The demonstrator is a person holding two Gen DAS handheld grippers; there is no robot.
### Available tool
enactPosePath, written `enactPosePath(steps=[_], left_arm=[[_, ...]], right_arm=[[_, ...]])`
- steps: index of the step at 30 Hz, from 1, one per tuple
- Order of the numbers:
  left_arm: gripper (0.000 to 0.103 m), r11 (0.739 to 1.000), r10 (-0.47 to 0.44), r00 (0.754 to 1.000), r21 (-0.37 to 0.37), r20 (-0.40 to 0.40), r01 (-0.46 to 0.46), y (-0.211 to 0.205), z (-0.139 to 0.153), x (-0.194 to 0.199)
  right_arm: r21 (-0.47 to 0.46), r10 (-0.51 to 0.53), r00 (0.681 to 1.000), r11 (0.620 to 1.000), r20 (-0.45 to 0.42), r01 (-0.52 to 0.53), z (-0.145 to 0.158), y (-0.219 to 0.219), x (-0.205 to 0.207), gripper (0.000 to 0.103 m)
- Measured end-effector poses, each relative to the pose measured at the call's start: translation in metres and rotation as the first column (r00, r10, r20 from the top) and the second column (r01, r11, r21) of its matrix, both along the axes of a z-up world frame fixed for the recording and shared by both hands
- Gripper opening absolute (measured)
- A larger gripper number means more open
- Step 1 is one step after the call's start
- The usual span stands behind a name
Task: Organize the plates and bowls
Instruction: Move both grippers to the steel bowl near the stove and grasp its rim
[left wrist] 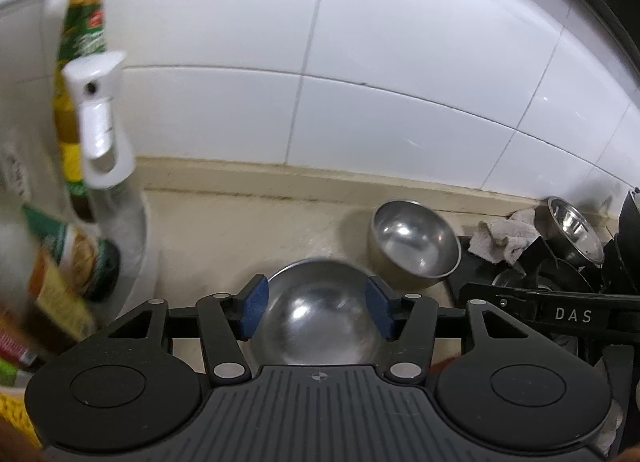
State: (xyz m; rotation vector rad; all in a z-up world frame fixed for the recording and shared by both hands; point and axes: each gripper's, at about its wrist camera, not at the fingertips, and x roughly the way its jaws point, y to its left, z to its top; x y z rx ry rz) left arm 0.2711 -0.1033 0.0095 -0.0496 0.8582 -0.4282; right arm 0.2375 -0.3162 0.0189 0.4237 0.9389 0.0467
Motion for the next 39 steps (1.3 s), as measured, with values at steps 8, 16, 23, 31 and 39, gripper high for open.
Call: enactPosePath(steps=[8,16,23,31,39], left_arm=[[0.067,0.998,-0.057,0.998,0.009,-0.008,0.057,-0.040,-0.001,0.031],[0.068,0.988,-0.137,0.989,0.067,-0.059,0.141,-0.079,-0.022,0.063],[0.067,0.967,-0.198,0.975,0.143,-0.104,0.212,-0.103,-0.050,0.094],[0.048,0.938,-0.241,0.953,0.208,-0.186,0.278,-0.116,-0.072,0.118],[0.029,0.934,-0.257,0.931,0.181,-0.260,0.308,-0.120,-0.090,0.128]], right_arm=[[-0.014,-0.081,0.997,0.997,-0.015,0.081,-0.002,-0.043,0.010,0.034],[0.020,-0.116,0.992,0.993,-0.049,0.118,-0.023,-0.063,0.035,0.034],[0.040,-0.118,0.988,0.992,-0.100,0.123,-0.048,-0.068,0.055,0.034],[0.064,-0.091,0.988,0.993,-0.128,0.100,-0.066,-0.064,0.072,0.035],[0.055,-0.054,0.987,0.996,-0.152,0.063,-0.080,-0.057,0.082,0.023]])
